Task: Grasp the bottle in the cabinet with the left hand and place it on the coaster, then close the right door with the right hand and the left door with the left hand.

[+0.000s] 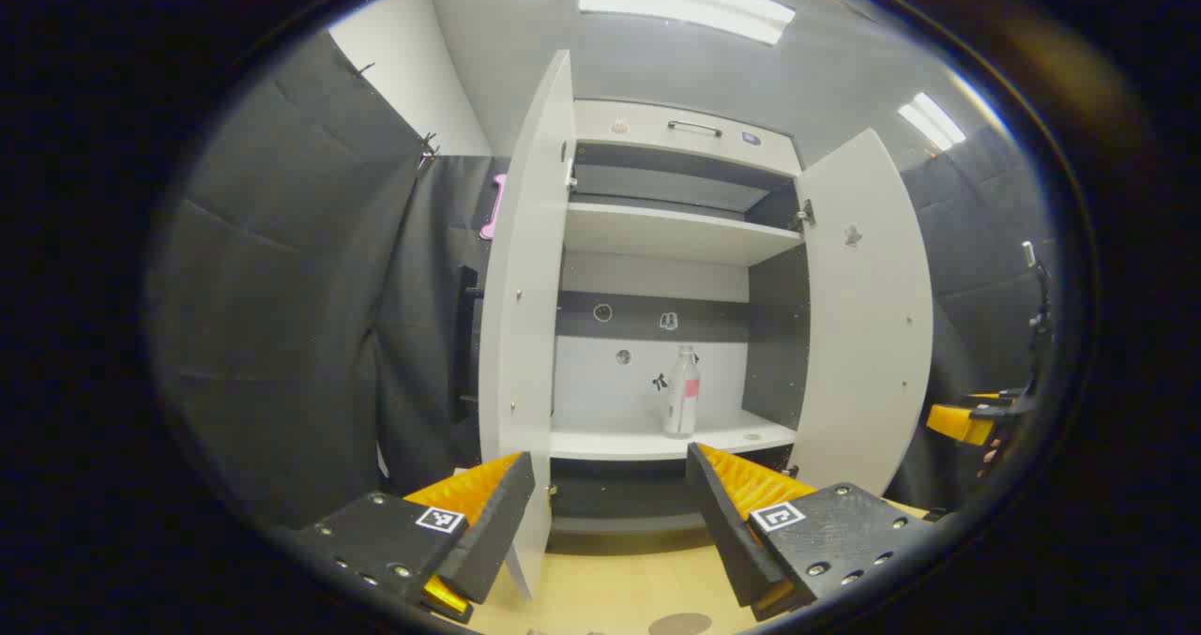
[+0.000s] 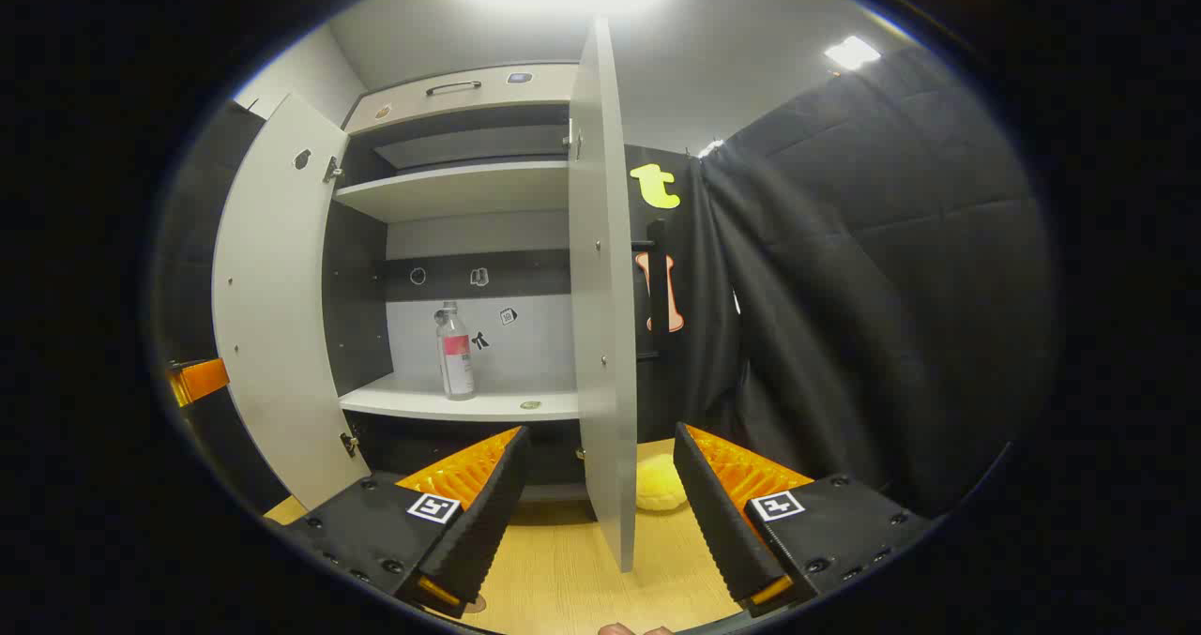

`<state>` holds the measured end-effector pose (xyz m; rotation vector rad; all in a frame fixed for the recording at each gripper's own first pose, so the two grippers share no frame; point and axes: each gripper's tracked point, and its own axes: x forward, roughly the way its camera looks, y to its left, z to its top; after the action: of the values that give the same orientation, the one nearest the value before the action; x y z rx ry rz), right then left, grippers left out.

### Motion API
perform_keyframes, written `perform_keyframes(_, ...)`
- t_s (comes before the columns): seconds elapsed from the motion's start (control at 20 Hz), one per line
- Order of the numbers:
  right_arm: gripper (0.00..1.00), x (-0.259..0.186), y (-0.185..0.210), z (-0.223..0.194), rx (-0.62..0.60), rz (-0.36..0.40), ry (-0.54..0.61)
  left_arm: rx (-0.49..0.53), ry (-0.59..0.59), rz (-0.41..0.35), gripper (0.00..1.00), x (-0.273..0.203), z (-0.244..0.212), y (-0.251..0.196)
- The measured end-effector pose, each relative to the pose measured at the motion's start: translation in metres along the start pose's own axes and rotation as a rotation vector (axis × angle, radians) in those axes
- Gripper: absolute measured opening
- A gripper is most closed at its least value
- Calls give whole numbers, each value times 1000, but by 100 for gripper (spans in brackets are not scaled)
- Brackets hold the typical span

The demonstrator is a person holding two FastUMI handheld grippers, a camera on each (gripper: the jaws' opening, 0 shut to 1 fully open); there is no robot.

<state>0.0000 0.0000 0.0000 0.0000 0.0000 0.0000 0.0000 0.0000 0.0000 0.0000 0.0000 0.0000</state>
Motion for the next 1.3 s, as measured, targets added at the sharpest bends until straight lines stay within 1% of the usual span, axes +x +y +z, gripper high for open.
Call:
perform_keyframes(0.05, 96, -1, -1, 1, -1, 0, 0, -3, -1, -3, 94, -2, 0, -2)
perform_keyframes(0.25, 97, -2, -2, 5, 5, 5, -7, -2, -9, -8, 94, -12, 2, -7)
perform_keyframes(0.45, 97, -1, -5, 11, 5, 7, -21, 0, -11, 5, 94, -20, 3, -3)
perform_keyframes(0.5, 97, -1, -9, 14, 4, 0, -30, 3, -14, 9, 94, -22, 3, -2)
perform_keyframes(0.55, 93, 0, -13, 17, 5, -6, -40, 7, -16, 12, 94, -22, 4, -2)
perform_keyframes(0.6, 97, -1, -16, 19, 5, -13, -47, 13, -18, 16, 94, -24, 5, -1)
perform_keyframes(0.85, 96, -2, -29, 24, 27, -37, -50, 13, -17, 27, 94, -25, 3, 1)
perform_keyframes(1.15, 97, -1, -48, 37, 20, -70, -64, -5, 1, 23, 94, -24, -4, -2)
perform_keyframes(1.2, 96, 0, -53, 39, 19, -78, -68, -9, 5, 22, 94, -23, -6, -2)
perform_keyframes(1.25, 92, 1, -57, 42, 20, -85, -71, -12, 8, 19, 94, -23, -7, -3)
perform_keyframes(1.3, 92, 2, -60, 44, 23, -93, -73, -15, 12, 16, 94, -21, -9, -3)
